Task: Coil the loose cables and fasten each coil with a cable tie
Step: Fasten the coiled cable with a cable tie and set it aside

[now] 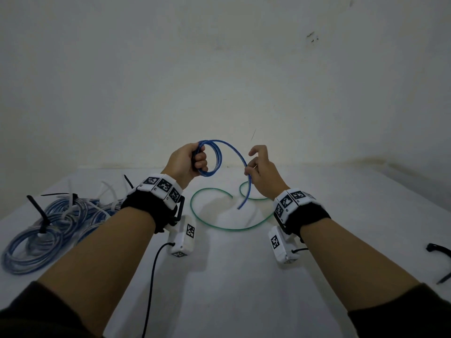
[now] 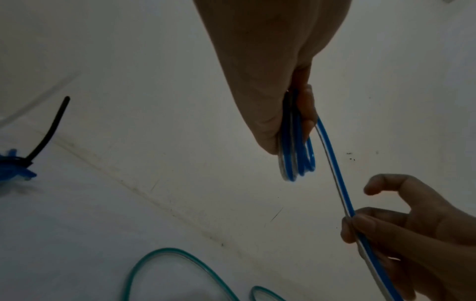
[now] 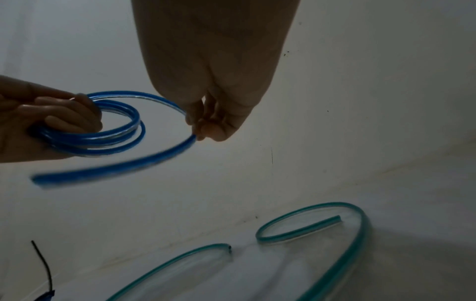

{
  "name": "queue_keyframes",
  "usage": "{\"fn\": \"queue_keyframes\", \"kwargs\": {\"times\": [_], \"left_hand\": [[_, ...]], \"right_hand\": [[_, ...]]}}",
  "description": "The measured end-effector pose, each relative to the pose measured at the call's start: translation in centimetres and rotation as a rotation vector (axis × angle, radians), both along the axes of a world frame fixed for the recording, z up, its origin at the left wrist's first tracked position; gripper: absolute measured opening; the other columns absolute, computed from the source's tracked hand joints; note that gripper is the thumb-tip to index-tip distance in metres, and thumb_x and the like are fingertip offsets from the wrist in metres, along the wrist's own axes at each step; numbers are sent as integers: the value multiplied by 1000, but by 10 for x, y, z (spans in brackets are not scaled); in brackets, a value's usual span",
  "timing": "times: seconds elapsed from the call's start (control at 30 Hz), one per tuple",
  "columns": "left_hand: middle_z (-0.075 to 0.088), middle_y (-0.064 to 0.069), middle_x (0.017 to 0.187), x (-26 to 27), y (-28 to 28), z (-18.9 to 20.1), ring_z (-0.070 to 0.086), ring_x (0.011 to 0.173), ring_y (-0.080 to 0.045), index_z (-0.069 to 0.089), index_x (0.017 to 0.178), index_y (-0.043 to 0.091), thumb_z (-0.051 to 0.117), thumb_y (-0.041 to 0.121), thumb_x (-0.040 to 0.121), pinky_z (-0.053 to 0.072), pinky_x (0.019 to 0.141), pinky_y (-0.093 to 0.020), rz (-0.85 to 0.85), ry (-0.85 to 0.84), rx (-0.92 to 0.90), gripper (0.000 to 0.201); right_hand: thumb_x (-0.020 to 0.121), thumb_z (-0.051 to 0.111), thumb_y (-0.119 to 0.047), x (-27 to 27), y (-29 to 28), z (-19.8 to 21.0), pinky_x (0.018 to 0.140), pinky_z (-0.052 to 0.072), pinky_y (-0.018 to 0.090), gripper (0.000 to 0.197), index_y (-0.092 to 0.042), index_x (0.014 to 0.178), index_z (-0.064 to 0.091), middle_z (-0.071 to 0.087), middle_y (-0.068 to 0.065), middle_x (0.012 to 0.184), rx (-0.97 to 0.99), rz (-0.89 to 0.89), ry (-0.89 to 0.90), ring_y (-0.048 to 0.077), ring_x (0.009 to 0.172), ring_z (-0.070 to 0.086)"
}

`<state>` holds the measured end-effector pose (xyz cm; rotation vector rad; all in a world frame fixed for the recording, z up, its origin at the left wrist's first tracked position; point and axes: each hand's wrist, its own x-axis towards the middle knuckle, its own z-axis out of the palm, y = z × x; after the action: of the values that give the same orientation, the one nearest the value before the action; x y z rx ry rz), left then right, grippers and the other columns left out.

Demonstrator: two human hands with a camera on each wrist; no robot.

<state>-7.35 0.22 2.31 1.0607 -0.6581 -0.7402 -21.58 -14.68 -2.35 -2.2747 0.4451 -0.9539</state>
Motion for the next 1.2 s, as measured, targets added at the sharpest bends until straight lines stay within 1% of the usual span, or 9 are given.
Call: {"fn": "queue_keyframes", "kwargs": {"times": [0.1, 0.17, 0.27, 0.5, 0.73, 0.87, 1.03, 1.13, 1.2], "left_hand": [[41, 7, 48, 1, -5, -2, 36, 40, -8, 50, 78, 12, 30, 17, 99, 29, 60, -25, 0, 37, -55, 30], [43, 7, 50, 1, -7, -3, 37, 43, -8, 51, 81, 11, 27, 18, 100, 29, 60, -25, -16, 57, -87, 31], [44, 4, 53, -2, -7, -2, 37, 46, -9, 52, 81, 9, 26, 19, 99, 27, 61, -25, -47, 71, -126, 33], [40, -2, 68, -13, -6, -3, 36, 56, -12, 49, 81, 8, 23, 28, 97, 31, 62, -26, -134, 101, -175, 36], [44, -2, 66, -26, -15, -9, 45, 49, -7, 48, 87, 10, 32, 5, 96, 38, 56, -22, 8, -146, -104, 19], [45, 0, 69, -24, -20, -14, 43, 55, -9, 44, 90, 11, 38, 22, 100, 35, 63, -25, 85, -367, 19, 16], [44, 0, 70, -24, -22, -16, 40, 62, -14, 44, 90, 13, 32, 13, 100, 35, 67, -29, 39, -443, 21, 17], [39, -1, 69, -27, -19, -9, 39, 61, -14, 44, 84, 14, 28, 10, 101, 35, 65, -27, -1, -464, 42, 24], [36, -2, 67, -31, -18, -5, 36, 58, -14, 43, 82, 13, 27, 8, 101, 34, 60, -24, -61, -489, 85, 26]], "right_hand": [[90, 36, 7, 2, 4, 3, 54, 49, 25, 27, -11, 95, 56, 55, 7, 74, 49, 112, -18, 9, 53, 52], [90, 34, 13, 4, 7, 1, 61, 56, 24, 36, -5, 102, 63, 56, 6, 79, 136, 189, -6, 12, 63, 60], [84, 46, 16, 7, 10, -3, 74, 59, 31, 32, -2, 106, 62, 60, 7, 84, 212, 223, -10, 25, 78, 68], [86, 59, 2, 8, 19, -7, 69, 58, 26, 12, 0, 96, 67, 66, 10, 74, 233, 206, -75, 13, 64, 68], [89, 59, -8, 11, 27, -4, 52, 51, 20, 9, -3, 88, 66, 64, 9, 67, 211, 206, -16, 19, 52, 63], [89, 59, -9, 10, 31, -3, 55, 52, 29, 11, -1, 88, 67, 65, 11, 69, 208, 230, 41, 15, 49, 63], [89, 62, -17, 5, 36, 2, 57, 55, 30, 16, -4, 98, 65, 66, 9, 69, 213, 245, 130, 17, 51, 64], [89, 60, -21, 2, 32, 3, 54, 50, 31, 13, -10, 96, 58, 61, 9, 66, 153, 123, -57, 19, 51, 57], [88, 57, -16, 0, 25, 6, 64, 43, 30, 13, -11, 99, 54, 58, 6, 80, -19, 38, -255, 17, 68, 53]]}}
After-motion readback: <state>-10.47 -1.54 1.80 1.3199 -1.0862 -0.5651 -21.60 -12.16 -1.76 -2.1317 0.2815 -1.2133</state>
